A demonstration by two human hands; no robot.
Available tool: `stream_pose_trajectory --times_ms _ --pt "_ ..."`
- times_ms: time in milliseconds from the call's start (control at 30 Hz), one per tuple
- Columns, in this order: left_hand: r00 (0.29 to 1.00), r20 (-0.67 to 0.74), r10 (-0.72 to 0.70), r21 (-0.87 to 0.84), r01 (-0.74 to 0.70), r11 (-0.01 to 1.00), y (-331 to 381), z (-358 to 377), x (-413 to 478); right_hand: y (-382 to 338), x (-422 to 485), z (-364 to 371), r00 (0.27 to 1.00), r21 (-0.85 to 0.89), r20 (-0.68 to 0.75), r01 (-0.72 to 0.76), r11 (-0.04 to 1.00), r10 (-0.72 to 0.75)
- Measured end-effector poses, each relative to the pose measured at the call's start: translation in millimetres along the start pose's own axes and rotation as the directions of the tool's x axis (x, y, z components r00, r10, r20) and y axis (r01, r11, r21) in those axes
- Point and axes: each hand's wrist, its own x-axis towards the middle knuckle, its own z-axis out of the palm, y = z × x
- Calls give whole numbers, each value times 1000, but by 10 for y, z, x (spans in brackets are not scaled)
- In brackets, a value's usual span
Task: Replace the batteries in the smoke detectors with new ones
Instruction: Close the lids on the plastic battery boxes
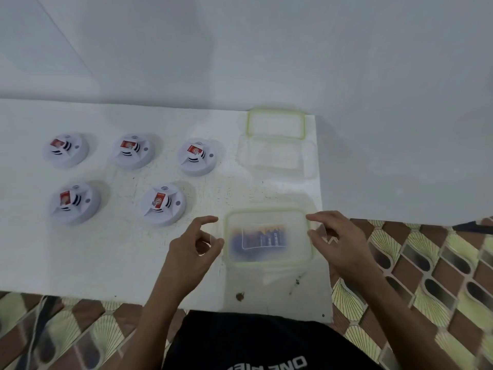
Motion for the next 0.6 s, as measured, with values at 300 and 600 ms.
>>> stream_pose_trajectory --times_ms 300,600 --pt "999 -49 25 55 -22 998 -6 84 28 53 -70 109 998 -66 -67 -24 998 19" --pt "998 -42 -38 -55 36 998 4 174 70 -66 -115 265 980 130 -144 -121 984 139"
